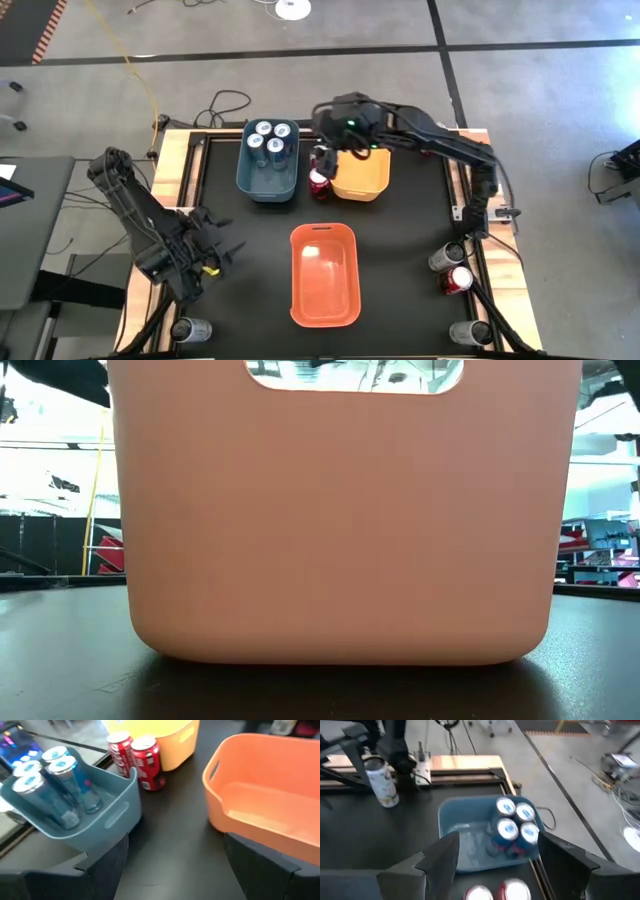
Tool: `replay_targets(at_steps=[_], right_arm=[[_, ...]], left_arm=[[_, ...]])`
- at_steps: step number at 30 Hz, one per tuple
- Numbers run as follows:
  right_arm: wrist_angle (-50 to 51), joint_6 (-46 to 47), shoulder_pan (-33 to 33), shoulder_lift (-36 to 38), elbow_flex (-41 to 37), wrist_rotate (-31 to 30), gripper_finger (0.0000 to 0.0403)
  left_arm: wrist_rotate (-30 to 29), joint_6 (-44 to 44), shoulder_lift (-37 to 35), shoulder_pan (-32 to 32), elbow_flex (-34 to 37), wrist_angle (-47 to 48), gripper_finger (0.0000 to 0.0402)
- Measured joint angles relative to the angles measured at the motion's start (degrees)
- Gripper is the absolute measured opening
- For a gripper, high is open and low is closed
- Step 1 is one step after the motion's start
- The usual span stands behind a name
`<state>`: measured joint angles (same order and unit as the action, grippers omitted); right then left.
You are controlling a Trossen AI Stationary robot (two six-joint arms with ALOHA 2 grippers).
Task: Sort soda cans
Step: Put the bottom left red soda can into the yellow bin
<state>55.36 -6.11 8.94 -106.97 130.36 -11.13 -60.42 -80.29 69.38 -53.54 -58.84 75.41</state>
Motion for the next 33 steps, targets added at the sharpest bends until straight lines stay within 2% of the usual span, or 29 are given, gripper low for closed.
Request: replay_targets(at_steps=[7,10,14,18,23,26,30,33], right_arm=[[0.58,5.86,-1.39,11.59,-16.64,-7.08,0.028],[4.13,10.1,-0.59,16.98,-24.15,-11.3,0.028],[10.05,17.19,4.2,23.45,-31.07,-14.3,0.028],[14.31,23.68,13.71,27.05,-34.23,-14.42,0.028],[21.19,26.25,28.29,26.68,-35.51,-14.19,0.028],[23.88,26.09,35.55,24.1,-35.55,-11.54,0.028],[23.4,23.76,41.64,19.55,-35.55,-6.8,0.028],[23.25,22.56,44.9,15.32,-35.55,-6.71,0.028]], left_arm=[[-2.62,-4.49,1.61,-2.88,0.14,-0.59,0.0325],[-2.61,-5.05,3.16,-3.19,0.14,-0.82,0.0325],[-3.23,-5.11,4.77,-2.89,0.14,-1.36,0.0325],[-7.43,-6.85,5.94,-0.96,0.14,-3.18,0.0325],[-7.39,-3.94,6.42,2.43,0.14,-6.5,0.0325],[-7.37,-0.95,6.38,3.98,0.14,-7.97,0.0325],[-6.27,2.26,6.4,5.79,0.14,-8.55,0.0325],[-4.23,3.25,6.4,6.58,0.14,-8.56,0.0325]])
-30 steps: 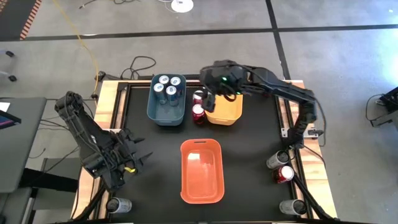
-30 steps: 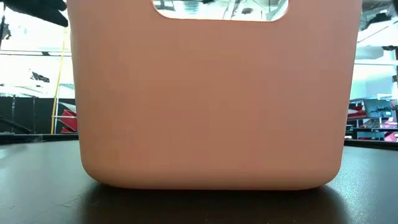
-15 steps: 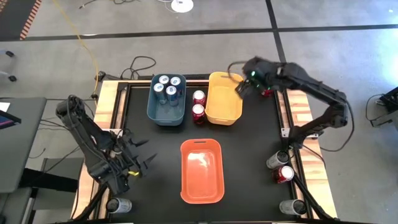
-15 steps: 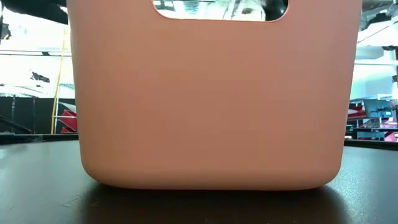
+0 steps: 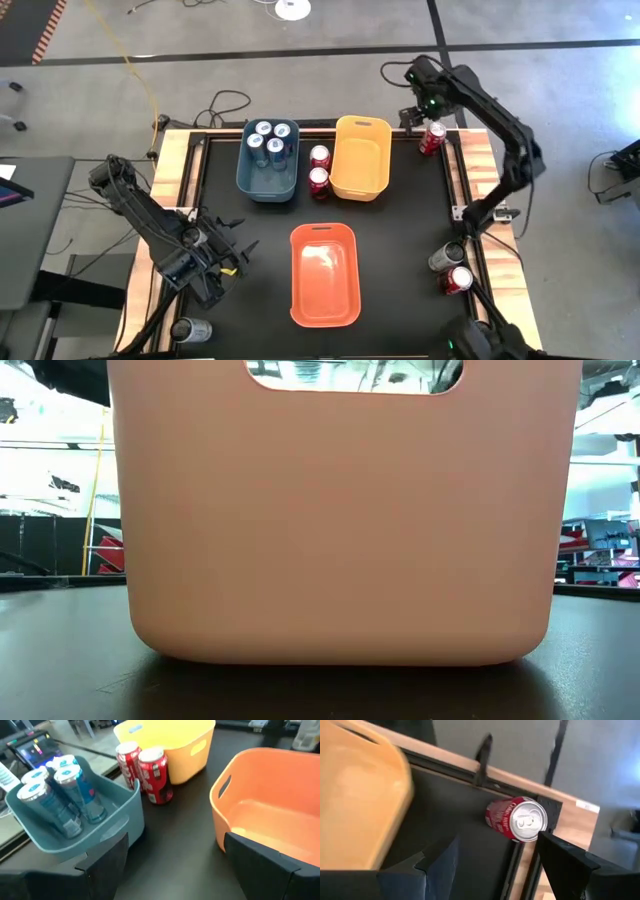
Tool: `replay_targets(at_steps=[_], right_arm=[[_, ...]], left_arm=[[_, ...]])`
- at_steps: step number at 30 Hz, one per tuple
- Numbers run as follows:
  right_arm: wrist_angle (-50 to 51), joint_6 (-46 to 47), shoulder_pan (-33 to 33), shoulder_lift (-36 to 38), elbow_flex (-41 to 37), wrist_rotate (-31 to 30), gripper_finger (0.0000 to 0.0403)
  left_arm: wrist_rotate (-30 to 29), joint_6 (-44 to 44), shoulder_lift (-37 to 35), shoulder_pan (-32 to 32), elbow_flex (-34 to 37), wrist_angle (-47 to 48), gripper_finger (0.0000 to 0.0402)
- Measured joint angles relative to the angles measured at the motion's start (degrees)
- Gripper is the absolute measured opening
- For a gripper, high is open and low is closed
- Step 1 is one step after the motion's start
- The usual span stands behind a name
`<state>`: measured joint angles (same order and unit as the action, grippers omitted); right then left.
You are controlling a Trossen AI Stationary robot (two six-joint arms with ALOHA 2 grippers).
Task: Sort soda cans
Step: Put the bottom left red soda can into the yellow bin
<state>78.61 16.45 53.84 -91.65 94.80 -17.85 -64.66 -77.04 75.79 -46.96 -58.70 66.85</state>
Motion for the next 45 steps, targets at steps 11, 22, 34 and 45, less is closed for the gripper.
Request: replay_targets(at_steps=[11,22,34,45], right_arm=[[0.17,-4.07,9.96,-9.27,-0.03,4.13,0.0281],[-2.11,-1.03,11.14,-12.7,-0.02,5.94,0.0281],[-1.22,-1.28,5.02,-12.05,0.04,4.06,0.0281],[11.7,2.38,0.06,-12.01,0.07,-1.53,0.0281]], left_arm=[[1.61,-0.27,-0.02,-1.09,0.0,0.04,0.0325],[2.51,-5.31,-0.02,-1.09,3.58,-0.07,0.0325],[2.46,-1.0,-0.04,1.84,3.58,0.14,0.0325],[6.16,20.8,-0.46,18.52,3.58,-1.48,0.0325]])
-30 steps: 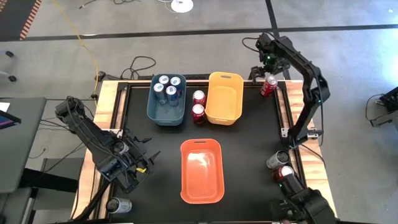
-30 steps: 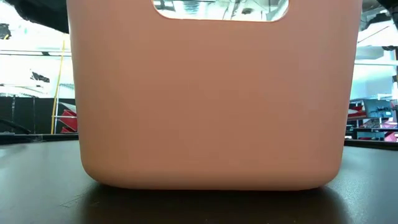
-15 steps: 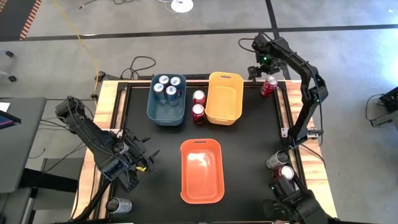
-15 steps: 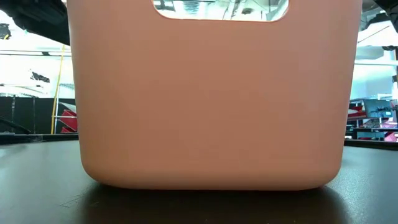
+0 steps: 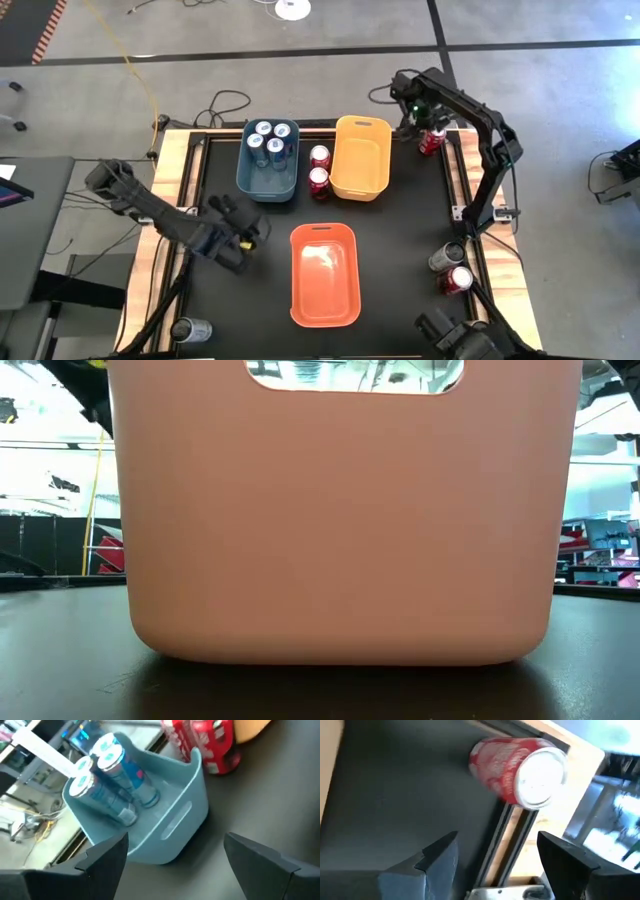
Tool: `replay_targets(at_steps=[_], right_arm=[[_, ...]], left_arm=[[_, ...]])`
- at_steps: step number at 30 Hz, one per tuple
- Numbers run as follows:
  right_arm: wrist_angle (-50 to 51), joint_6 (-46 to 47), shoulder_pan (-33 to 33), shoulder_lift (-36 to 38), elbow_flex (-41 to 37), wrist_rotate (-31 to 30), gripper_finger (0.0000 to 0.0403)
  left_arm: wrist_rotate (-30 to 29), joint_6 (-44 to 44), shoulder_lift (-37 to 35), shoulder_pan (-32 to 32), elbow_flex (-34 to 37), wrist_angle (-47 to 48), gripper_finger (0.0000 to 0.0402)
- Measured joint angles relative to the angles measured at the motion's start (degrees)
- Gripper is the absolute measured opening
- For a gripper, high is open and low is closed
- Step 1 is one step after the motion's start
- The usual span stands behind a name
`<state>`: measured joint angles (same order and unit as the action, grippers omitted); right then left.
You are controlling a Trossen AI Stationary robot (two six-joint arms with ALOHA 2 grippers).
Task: Sort soda cans
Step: Put the bottom left red soda can into the yellow bin
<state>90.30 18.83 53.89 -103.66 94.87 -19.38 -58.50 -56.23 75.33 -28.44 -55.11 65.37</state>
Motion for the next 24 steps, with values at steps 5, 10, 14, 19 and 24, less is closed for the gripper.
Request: replay_targets(at_steps=[5,10,14,19,24], right_arm=[[-0.92,-1.03,0.13,0.02,0.98,-0.28,0.0281],[-2.69,5.89,4.29,0.0,0.98,-0.55,0.0281],[-3.62,8.69,7.77,-0.03,0.11,-0.25,0.0281],[-9.22,11.07,8.63,-0.41,0.15,6.55,0.0281],[-9.21,13.51,9.49,-1.24,0.15,6.67,0.0281]], left_arm=[[5.42,15.44,-0.67,6.39,-0.02,-8.8,0.0325],[12.79,29.15,-1.13,10.78,-0.04,-17.76,0.0325],[16.45,34.2,-1.69,13.38,-0.2,-18.63,0.0325],[19.13,36.92,-3.23,15.77,-0.22,-18.39,0.0325],[19.78,37.69,-4.69,15.95,-0.22,-17.85,0.0325]])
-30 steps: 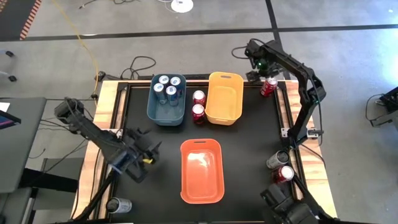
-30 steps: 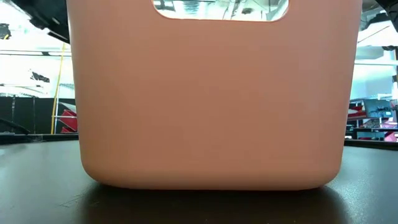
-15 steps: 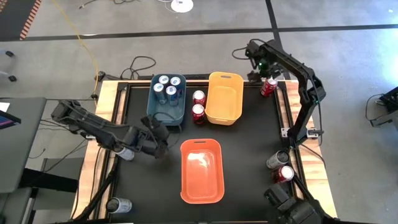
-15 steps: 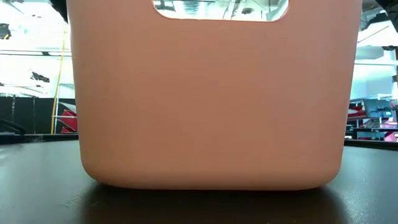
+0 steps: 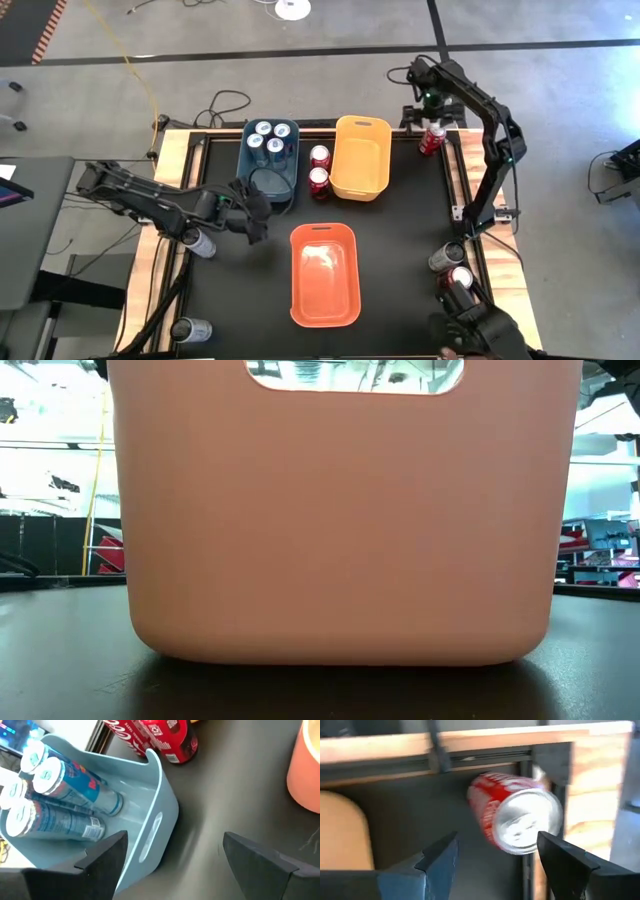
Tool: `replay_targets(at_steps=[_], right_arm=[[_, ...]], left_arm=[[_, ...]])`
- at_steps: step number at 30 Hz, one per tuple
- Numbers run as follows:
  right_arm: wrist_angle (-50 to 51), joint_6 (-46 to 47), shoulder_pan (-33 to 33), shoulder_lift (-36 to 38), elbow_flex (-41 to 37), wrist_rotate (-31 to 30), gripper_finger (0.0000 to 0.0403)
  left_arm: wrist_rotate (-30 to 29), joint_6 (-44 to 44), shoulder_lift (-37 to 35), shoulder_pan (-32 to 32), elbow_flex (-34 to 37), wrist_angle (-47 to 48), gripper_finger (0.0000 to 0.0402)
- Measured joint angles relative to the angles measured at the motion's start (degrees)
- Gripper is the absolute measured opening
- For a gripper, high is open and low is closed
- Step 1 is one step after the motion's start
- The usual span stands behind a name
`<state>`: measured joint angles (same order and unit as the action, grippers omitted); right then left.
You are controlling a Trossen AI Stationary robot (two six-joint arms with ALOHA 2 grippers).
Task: Sort soda cans
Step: Put the bottom left red soda can into the yellow bin
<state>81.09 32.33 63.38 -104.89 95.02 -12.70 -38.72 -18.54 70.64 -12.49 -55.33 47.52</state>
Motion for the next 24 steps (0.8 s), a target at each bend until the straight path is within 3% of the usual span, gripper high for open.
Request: replay_targets(at_steps=[10,24], right_arm=[[2.11,5.28,0.32,-3.95,-0.02,-2.97,0.0281],[4.18,0.72,-2.32,-4.58,0.07,-0.81,0.0281]], left_arm=[[0.18,0.36,-0.34,-0.02,0.0,0.76,0.0325],[-0.11,1.28,-0.33,-0.04,0.0,1.11,0.0325]])
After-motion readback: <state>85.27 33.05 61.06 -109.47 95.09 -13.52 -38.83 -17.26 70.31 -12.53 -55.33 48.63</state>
